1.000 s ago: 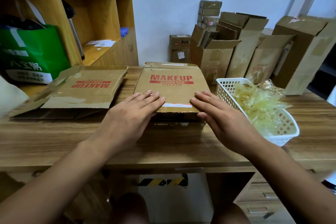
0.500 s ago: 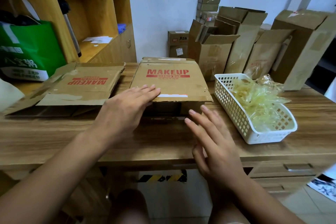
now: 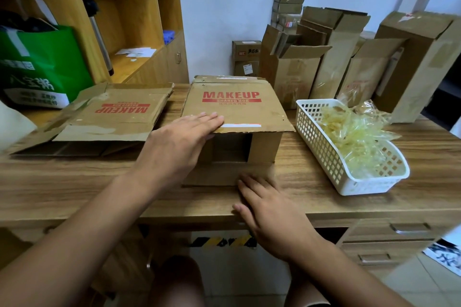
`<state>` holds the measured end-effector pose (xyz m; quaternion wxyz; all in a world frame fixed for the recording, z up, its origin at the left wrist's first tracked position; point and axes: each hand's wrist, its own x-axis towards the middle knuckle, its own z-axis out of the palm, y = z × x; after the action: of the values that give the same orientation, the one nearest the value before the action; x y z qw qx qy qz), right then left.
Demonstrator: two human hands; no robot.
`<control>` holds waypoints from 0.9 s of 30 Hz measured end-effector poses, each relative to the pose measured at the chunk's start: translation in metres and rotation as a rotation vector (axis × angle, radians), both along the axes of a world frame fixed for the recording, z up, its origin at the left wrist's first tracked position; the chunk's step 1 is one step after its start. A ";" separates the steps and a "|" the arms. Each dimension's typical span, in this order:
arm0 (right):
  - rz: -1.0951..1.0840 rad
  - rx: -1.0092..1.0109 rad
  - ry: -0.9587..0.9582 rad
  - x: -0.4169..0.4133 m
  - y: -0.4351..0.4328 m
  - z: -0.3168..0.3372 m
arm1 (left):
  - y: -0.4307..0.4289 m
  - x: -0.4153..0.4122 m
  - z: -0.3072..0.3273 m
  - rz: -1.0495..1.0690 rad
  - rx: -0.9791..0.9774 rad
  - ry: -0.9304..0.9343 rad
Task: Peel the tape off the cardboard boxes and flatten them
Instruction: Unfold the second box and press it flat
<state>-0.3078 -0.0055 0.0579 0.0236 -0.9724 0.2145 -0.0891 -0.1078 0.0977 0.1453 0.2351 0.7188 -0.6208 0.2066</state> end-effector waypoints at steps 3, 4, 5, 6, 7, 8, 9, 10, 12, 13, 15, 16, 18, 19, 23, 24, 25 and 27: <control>0.013 0.045 0.019 -0.003 0.000 -0.005 | -0.001 -0.002 0.002 -0.003 -0.004 0.041; 0.016 0.048 0.010 -0.002 0.000 -0.004 | -0.001 -0.002 0.003 -0.003 -0.002 0.057; 0.015 0.057 -0.007 -0.001 0.000 -0.002 | -0.002 -0.003 0.004 -0.006 0.002 0.073; 0.012 0.070 -0.033 0.000 0.000 0.001 | -0.002 -0.003 0.004 -0.009 0.004 0.089; 0.009 0.088 -0.059 0.003 0.000 0.004 | -0.002 -0.002 0.005 -0.011 0.004 0.105; 0.007 0.113 -0.085 0.006 0.001 0.006 | -0.002 -0.001 0.006 -0.012 0.002 0.123; 0.007 0.152 -0.111 0.011 0.002 0.008 | -0.002 0.000 0.006 -0.014 -0.001 0.141; 0.009 0.215 -0.138 0.016 0.003 0.010 | -0.002 0.001 0.007 -0.018 -0.004 0.158; 0.020 0.405 -0.204 0.030 0.005 0.014 | -0.002 0.003 0.009 -0.031 -0.013 0.190; 0.024 0.515 -0.242 0.037 0.006 0.016 | -0.002 0.004 0.009 -0.036 -0.015 0.200; 0.009 0.710 -0.305 0.051 0.004 0.020 | -0.002 0.003 0.009 -0.040 -0.014 0.201; -0.007 0.819 -0.339 0.057 0.002 0.022 | -0.002 0.003 0.009 -0.040 -0.013 0.195; -0.037 1.119 -0.445 0.068 -0.001 0.025 | -0.001 0.003 0.009 -0.039 -0.014 0.191; -0.041 1.287 -0.524 0.072 -0.003 0.025 | -0.001 0.003 0.009 -0.038 -0.017 0.195; -0.091 1.755 -0.766 0.081 -0.004 0.023 | -0.002 0.004 0.010 -0.037 -0.020 0.207; -0.080 1.774 -0.771 0.080 -0.003 0.024 | -0.002 0.004 0.010 -0.039 -0.022 0.209; -0.067 1.767 -0.760 0.079 -0.001 0.024 | -0.002 0.004 0.009 -0.042 -0.025 0.213; -0.064 1.670 -0.691 0.076 0.003 0.026 | -0.002 0.004 0.008 -0.047 -0.023 0.218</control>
<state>-0.2319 -0.0025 0.0843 0.7823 -0.5513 0.2172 -0.1921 -0.1035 0.0952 0.1537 0.3145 0.7194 -0.6059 0.1286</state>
